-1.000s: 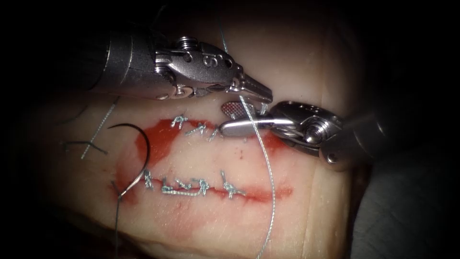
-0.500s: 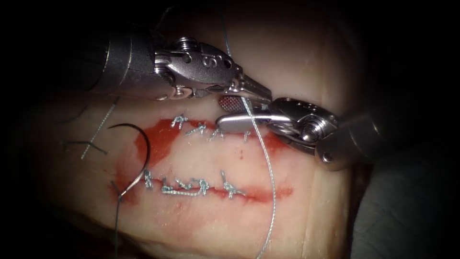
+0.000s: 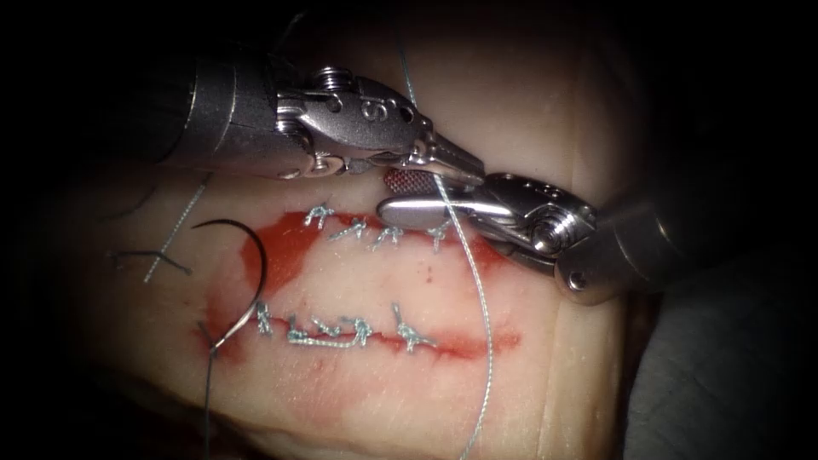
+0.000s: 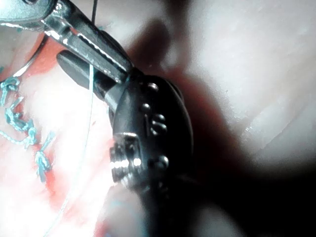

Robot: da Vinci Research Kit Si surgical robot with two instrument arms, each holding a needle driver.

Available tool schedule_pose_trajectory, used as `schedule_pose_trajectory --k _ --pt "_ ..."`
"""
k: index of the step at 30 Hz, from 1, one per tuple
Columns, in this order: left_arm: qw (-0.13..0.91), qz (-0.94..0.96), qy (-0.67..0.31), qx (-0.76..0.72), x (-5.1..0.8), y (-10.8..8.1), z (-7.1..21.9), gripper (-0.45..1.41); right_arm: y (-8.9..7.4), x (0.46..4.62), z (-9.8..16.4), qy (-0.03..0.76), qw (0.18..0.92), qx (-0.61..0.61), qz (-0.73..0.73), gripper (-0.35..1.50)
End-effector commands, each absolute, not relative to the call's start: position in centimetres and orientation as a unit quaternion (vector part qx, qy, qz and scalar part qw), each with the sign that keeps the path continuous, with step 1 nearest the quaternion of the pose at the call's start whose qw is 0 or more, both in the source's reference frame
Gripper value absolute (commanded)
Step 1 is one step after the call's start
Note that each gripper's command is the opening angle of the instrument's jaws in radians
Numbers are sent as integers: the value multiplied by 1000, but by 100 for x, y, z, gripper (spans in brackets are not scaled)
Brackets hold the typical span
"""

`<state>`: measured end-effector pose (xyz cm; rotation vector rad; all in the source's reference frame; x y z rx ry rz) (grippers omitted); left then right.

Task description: Wound Closure

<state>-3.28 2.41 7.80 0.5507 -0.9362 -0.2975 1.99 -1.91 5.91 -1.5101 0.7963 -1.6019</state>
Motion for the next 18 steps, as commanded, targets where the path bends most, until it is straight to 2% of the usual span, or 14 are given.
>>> schedule_pose_trajectory --k 1,14,15,16,18 --pt "846 -141 -444 260 -332 244 785 -45 -192 209 594 320 392 -594 -626 -35" --pt "845 -141 -445 262 -331 246 783 -45 -191 209 598 360 381 -594 -611 -35" --pt "845 -141 -445 262 -331 246 783 -45 -192 210 598 359 385 -592 -610 24" --pt "845 -141 -444 262 -331 246 784 -45 -192 211 598 357 383 -594 -611 71" --pt "845 -141 -444 262 -331 246 784 -45 -194 213 596 352 381 -596 -613 111"
